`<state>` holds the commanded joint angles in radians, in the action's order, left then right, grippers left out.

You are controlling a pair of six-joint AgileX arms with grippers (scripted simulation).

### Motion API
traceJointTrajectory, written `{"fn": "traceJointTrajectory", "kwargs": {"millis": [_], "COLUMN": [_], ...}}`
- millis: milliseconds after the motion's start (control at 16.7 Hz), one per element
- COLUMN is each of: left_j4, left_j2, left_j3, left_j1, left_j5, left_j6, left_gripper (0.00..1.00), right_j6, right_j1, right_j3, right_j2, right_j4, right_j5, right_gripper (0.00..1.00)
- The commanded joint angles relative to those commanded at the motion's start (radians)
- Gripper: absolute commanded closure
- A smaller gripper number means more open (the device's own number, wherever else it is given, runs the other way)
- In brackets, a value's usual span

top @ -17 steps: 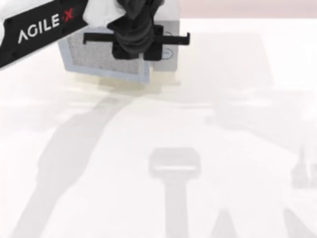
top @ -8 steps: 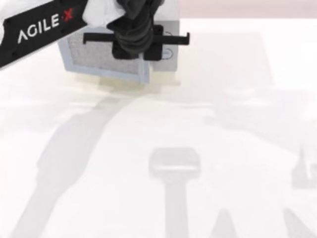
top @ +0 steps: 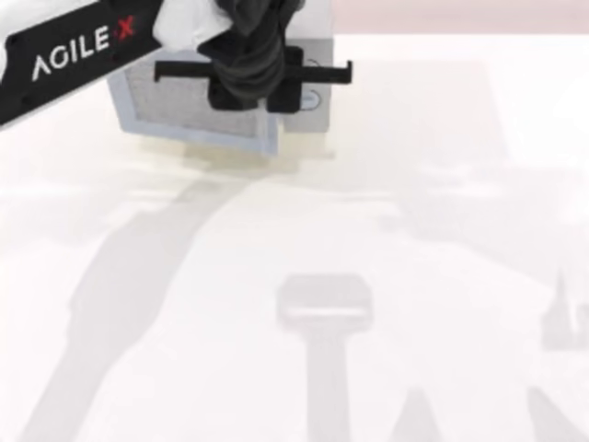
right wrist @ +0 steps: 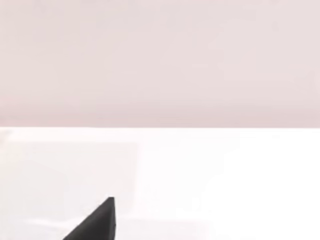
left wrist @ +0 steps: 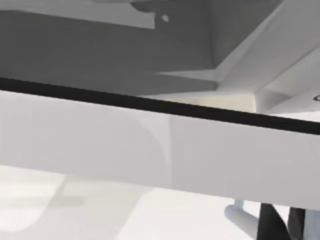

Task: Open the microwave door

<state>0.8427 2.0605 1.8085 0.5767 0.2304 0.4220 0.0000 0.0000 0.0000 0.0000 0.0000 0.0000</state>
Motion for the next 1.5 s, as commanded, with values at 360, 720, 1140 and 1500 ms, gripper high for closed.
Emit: {"fn": "traceJointTrajectory", "kwargs": {"millis": [360, 720, 1140, 1500], "left_j4": [-0.057, -0.065, -0.065, -0.065], "left_j2": [-0.085, -0.096, -0.096, -0.096], "left_j3": [-0.12, -0.135, -0.135, -0.135], "left_j1": [-0.019, -0.021, -0.021, -0.021], "left_j5": [-0.043, -0.05, -0.05, -0.05], "left_j6": [-0.096, -0.108, -0.108, -0.108], "left_gripper": [1.0, 1.0, 1.0, 1.0], "right_j6": [0.0, 0.0, 0.0, 0.0], "right_j1": [0.0, 0.0, 0.0, 0.0], "right_j3": [0.0, 0.0, 0.0, 0.0], "right_j2": [0.0, 0.0, 0.0, 0.0], "right_j4": [0.0, 0.0, 0.0, 0.0], "right_j5": [0.0, 0.0, 0.0, 0.0], "right_gripper": [0.0, 0.0, 0.0, 0.0]}}
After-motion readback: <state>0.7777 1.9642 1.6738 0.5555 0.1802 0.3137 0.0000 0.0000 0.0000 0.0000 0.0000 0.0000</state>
